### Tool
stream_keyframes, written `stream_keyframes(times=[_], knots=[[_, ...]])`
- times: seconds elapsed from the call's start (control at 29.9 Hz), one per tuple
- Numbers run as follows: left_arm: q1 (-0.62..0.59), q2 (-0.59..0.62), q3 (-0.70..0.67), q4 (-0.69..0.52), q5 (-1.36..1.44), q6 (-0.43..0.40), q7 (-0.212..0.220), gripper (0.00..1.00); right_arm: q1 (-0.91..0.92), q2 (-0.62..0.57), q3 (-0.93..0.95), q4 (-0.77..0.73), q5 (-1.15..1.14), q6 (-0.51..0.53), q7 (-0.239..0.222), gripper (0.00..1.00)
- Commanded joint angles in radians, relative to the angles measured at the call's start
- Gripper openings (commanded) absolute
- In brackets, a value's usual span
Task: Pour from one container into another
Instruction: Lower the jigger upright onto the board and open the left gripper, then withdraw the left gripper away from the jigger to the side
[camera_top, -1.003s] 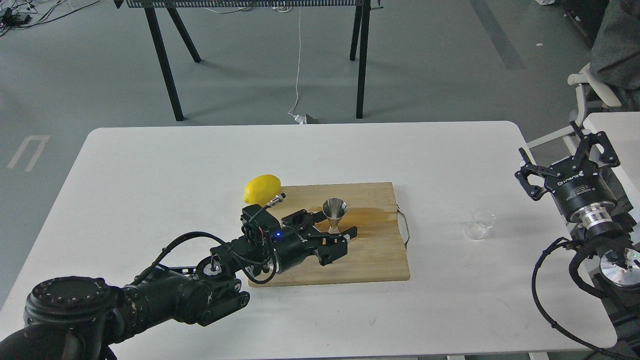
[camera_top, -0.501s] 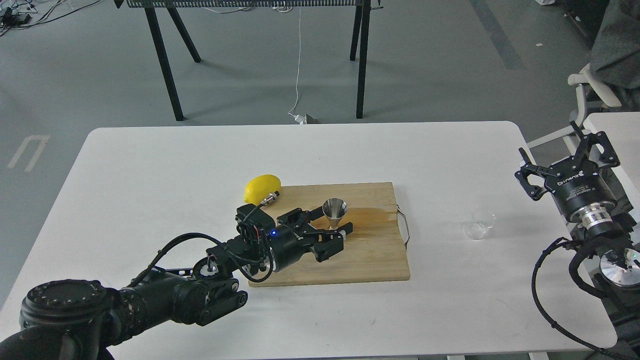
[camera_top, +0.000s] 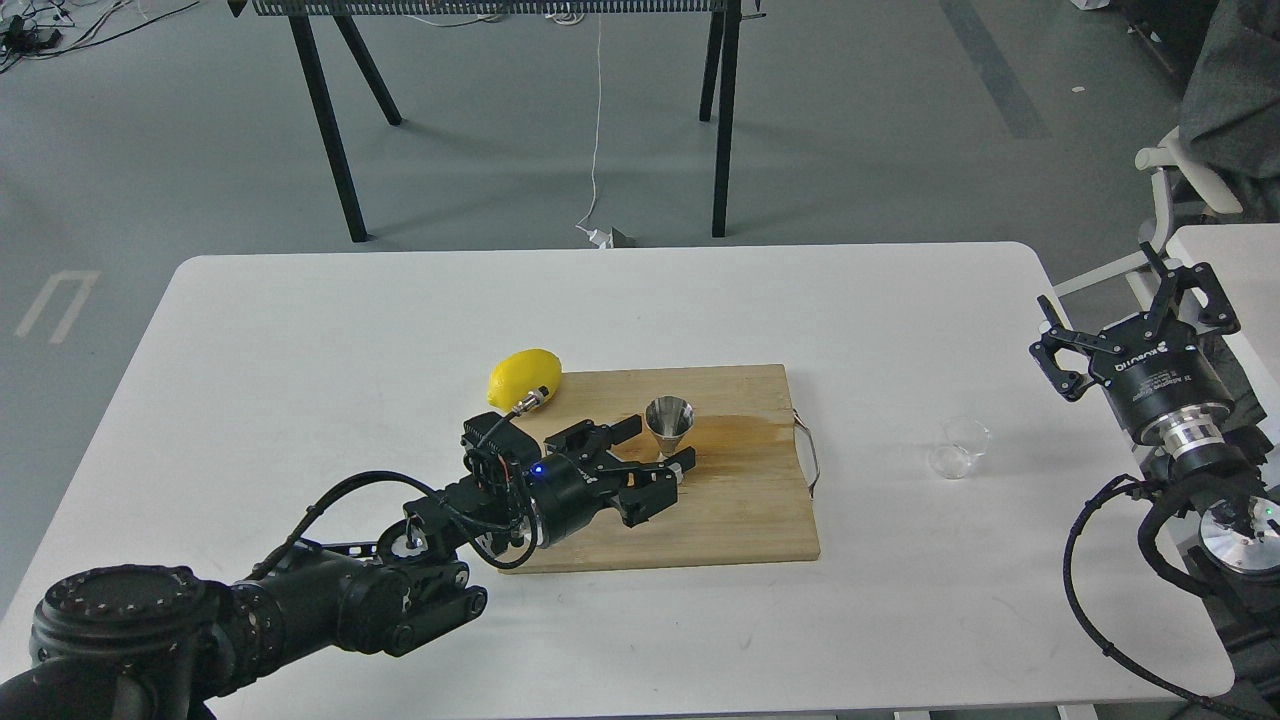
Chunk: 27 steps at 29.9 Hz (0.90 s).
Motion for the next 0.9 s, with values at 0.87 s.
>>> stream_keyframes(times=[0.87], knots=[[0.077,0.276,-0.124,-0.219,-0.003,0.0,0.0,0.9,-0.002,0.0,0.0,-0.002,0.0,0.0,0.0,0.99]])
